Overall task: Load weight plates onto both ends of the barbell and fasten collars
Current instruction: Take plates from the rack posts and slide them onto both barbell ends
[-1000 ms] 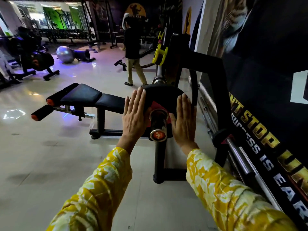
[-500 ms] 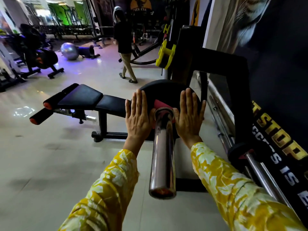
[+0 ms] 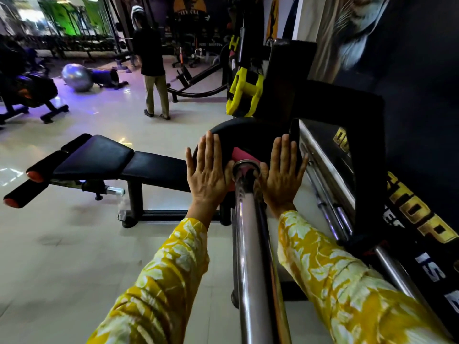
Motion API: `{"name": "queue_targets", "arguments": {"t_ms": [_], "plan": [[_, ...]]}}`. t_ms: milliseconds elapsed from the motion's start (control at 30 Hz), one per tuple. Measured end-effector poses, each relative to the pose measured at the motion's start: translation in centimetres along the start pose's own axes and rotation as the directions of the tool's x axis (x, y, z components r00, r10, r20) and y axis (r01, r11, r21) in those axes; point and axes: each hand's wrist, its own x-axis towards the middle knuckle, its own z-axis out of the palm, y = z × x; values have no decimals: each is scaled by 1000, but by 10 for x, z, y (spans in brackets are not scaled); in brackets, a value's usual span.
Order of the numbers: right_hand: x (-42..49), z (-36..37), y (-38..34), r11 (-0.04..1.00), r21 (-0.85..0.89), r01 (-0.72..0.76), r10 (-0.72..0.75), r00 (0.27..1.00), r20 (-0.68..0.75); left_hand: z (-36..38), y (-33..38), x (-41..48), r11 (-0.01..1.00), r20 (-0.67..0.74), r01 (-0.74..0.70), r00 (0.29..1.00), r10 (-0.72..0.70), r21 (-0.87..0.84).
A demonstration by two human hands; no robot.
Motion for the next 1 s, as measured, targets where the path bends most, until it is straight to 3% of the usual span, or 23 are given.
{"name": "queue_targets", "arguments": {"t_ms": [200,367,467,567,700,767,867,1000], "plan": [[1,1,1,998,-51,21,-23,999,-23,2,-1,-1,999,-11,-43,999,44,25],[3,-14,-3,997,-75,-7,19,988,154,-8,1,4,1000,114,4,993,-2,-13],[10,-40,-9,994,71,-85,58,947,317,-32,5,9,992,233,57,972,-28,-117],[14,-74,-15,956,198,-216,116,899,422,-62,9,8,981,258,109,964,-65,-159],[-6,-119,-18,891,192,-412,287,837,466,-100,13,-13,968,334,173,937,-104,-183],[-25,-140,-17,869,173,-463,324,798,508,-120,14,-32,950,415,236,900,-135,-204],[-68,-171,-16,849,130,-512,318,693,647,-154,19,-66,911,598,363,780,-182,-196],[-126,-207,-22,866,62,-496,294,605,740,-204,40,-112,909,739,375,662,-126,-181]]}}
